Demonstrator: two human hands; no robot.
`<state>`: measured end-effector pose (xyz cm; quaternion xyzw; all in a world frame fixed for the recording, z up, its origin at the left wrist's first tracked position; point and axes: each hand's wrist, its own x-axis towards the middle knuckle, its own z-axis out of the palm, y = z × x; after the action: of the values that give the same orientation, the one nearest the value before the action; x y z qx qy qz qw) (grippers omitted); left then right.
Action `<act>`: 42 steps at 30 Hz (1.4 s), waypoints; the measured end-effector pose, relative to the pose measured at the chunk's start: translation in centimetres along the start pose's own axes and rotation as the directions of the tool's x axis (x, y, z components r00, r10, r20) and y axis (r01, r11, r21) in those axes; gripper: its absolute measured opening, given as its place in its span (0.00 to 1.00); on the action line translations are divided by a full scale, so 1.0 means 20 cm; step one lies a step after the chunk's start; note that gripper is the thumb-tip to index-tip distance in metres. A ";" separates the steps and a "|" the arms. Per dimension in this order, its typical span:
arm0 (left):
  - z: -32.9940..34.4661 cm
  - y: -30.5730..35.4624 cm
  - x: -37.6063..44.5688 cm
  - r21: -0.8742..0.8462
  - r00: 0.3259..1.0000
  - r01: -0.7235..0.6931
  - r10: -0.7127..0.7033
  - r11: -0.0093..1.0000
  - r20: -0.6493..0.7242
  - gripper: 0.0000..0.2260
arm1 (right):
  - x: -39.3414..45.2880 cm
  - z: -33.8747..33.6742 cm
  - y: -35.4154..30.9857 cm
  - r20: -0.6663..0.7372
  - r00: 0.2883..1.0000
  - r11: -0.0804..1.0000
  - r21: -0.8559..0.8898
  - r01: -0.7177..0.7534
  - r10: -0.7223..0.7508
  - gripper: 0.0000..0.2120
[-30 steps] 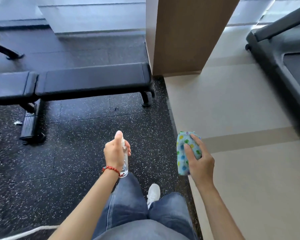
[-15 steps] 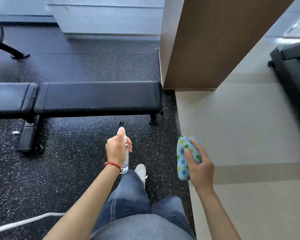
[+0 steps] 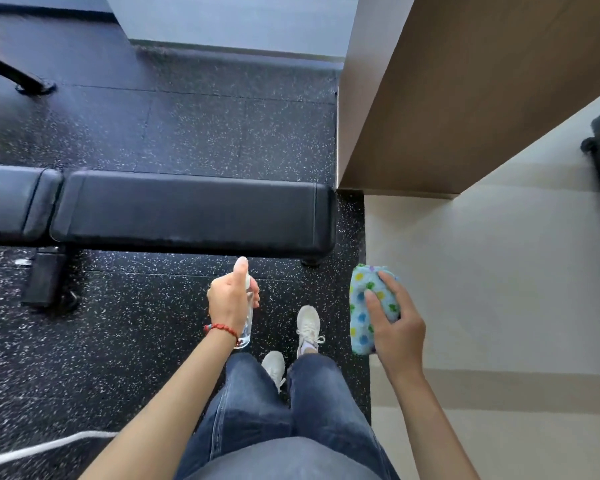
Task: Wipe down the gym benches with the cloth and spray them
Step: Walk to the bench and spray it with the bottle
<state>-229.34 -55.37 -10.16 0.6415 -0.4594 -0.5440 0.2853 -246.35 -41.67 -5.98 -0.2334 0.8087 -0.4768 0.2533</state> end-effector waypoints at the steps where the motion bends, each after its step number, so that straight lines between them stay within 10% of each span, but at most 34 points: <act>1: 0.04 0.01 0.03 -0.002 1.000 0.010 -0.010 1.000 -0.016 0.26 | 0.06 0.00 0.00 0.019 1.000 1.000 -0.004 0.001 -0.001 0.14; 23: 0.19 0.01 0.56 0.092 0.922 0.303 -0.268 0.948 -0.279 0.26 | 0.73 0.22 -0.08 0.101 0.992 0.995 -0.067 -0.075 0.082 0.15; 42: -0.82 0.02 1.11 -0.059 0.894 0.313 -0.315 0.948 -0.318 0.22 | 0.47 1.15 -0.50 0.091 0.992 0.991 -0.110 -0.081 0.091 0.14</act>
<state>-214.04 -77.75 -15.54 0.7868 -0.2950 -0.4717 0.2672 -237.66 -66.92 -8.54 -0.2340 0.8291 -0.4102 0.2993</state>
